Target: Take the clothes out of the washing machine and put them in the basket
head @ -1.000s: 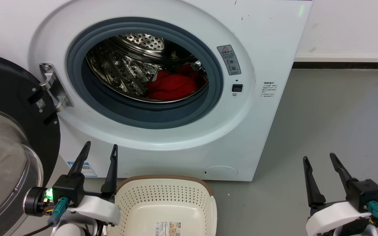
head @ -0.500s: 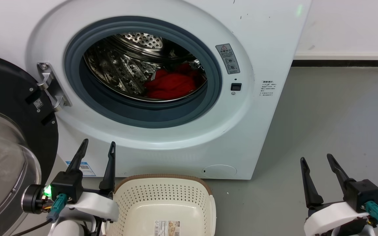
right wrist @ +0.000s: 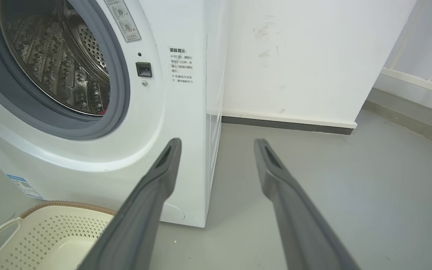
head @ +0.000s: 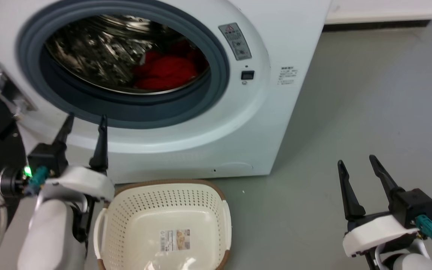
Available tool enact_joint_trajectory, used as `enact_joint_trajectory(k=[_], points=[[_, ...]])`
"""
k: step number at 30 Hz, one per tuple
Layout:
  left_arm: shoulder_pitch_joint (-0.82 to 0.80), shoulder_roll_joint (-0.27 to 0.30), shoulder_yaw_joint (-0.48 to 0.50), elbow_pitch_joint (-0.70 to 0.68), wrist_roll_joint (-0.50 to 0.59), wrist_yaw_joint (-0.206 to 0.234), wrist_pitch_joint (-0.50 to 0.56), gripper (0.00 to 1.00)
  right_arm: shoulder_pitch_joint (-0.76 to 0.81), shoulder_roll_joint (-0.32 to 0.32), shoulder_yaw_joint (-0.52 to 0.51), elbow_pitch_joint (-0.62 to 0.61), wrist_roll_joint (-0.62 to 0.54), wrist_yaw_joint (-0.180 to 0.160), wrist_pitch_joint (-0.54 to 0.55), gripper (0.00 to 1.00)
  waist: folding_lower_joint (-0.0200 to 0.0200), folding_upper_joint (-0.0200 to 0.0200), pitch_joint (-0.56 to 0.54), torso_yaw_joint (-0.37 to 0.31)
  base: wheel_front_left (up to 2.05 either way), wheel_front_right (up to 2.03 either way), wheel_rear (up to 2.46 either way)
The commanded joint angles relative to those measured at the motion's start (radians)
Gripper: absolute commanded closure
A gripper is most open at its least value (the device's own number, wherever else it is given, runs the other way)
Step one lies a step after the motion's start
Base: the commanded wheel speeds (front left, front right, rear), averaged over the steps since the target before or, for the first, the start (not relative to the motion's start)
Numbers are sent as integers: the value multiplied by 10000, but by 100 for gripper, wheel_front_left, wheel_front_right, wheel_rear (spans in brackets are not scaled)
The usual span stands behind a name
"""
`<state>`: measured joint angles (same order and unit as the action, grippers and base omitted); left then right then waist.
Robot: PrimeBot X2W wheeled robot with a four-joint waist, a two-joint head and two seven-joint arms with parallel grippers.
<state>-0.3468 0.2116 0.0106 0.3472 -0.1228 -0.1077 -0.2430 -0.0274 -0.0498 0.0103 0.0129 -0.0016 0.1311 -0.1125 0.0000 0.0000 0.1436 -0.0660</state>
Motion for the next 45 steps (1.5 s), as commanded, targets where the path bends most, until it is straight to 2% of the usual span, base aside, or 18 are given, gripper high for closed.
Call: enact_joint_trajectory(k=[1,12,23,36,45], points=[[-525,151,36,316,-157,-62,107,0,-301,-9,74,-100,-87,-7,-6,0,0,0,725,-500,0,0,0],[-3081,1381,-268,2145,-1161,-218,910,0,-1091,-3,414,-261,311,-7,-345,0,0,0,2675,-1553,0,0,0],[-5672,3182,-1693,3481,-2544,-224,2126,0,-1546,0,1124,-158,818,-7,-906,0,0,0,4195,-2582,0,0,0],[-9074,5362,-3510,3700,-3826,-226,4323,0,-1664,3,1650,-448,1346,-7,-1373,0,0,0,5738,-3780,0,0,0],[-10577,6222,-4512,3727,-4620,-226,6126,0,-1488,3,2052,-669,1540,-7,-1491,0,0,0,6380,-4312,0,0,0]])
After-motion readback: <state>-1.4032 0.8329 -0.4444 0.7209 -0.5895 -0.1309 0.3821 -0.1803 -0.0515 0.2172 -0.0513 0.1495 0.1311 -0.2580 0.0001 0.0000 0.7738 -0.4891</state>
